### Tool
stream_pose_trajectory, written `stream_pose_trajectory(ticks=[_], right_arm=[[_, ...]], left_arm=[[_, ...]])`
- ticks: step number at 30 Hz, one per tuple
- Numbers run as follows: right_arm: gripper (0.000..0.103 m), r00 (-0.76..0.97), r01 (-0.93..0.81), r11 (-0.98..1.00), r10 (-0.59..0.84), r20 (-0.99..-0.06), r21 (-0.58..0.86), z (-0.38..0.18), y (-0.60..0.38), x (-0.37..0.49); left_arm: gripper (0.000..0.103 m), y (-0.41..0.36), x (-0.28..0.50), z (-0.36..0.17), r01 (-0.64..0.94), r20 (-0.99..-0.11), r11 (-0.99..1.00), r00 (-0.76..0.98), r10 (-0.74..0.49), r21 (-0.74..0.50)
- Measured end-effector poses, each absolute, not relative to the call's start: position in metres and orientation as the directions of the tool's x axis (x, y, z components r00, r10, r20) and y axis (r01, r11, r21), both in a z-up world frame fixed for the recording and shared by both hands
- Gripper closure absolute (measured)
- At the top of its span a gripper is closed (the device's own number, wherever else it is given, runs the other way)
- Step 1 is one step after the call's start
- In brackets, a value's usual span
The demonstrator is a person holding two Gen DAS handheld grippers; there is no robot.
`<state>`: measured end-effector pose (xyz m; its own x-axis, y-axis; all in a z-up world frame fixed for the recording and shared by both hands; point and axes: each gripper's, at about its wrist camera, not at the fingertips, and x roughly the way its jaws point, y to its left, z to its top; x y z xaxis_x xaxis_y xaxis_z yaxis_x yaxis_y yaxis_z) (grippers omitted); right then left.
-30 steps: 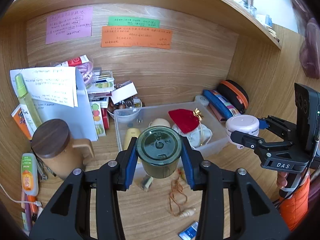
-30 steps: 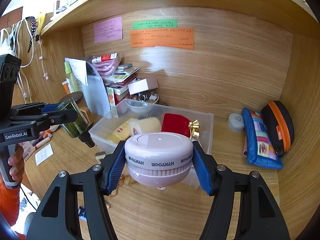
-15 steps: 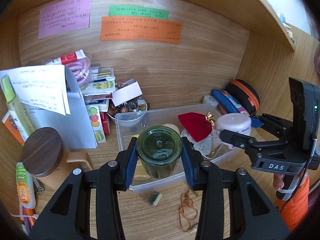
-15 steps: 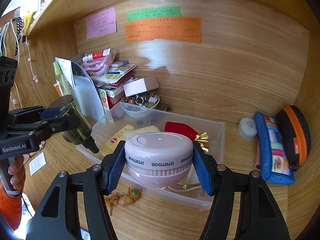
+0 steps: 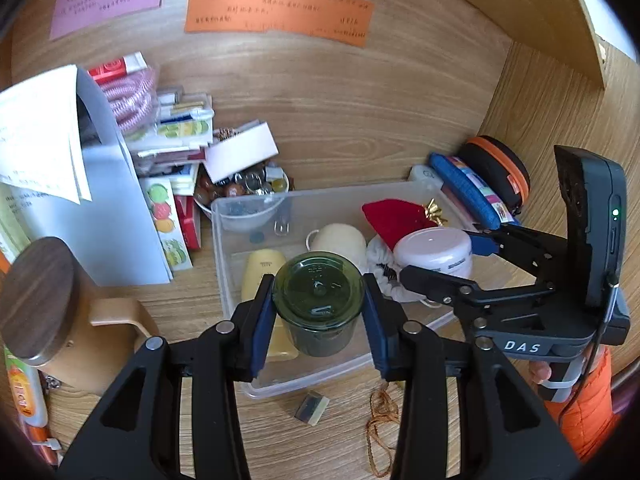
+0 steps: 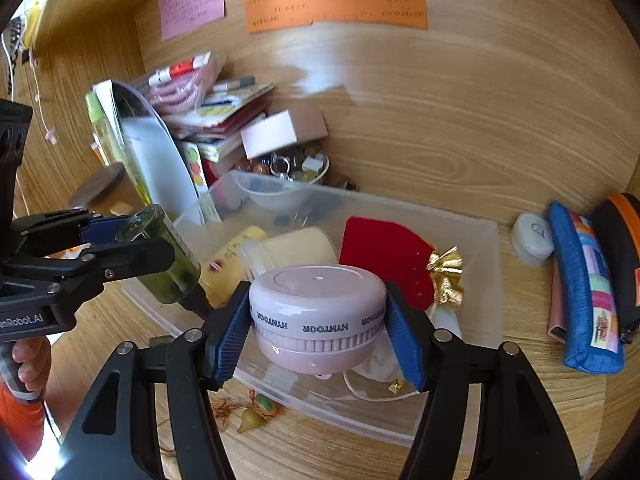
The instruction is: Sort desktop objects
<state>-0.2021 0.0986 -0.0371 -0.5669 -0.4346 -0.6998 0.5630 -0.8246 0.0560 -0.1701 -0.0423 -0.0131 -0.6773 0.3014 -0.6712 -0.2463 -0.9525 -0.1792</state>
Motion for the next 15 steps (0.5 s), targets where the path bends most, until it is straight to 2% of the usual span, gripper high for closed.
stream_pose_trajectory(ticks=[15], right_arm=[[0.043, -0.525, 0.566, -0.821, -0.430, -0.735, 0.075, -0.066, 0.098, -0.211]], left_arm=[[0.062, -0.034, -0.181, -0.034, -0.250, -0.709, -0.949, -0.633, 0.310, -0.191]])
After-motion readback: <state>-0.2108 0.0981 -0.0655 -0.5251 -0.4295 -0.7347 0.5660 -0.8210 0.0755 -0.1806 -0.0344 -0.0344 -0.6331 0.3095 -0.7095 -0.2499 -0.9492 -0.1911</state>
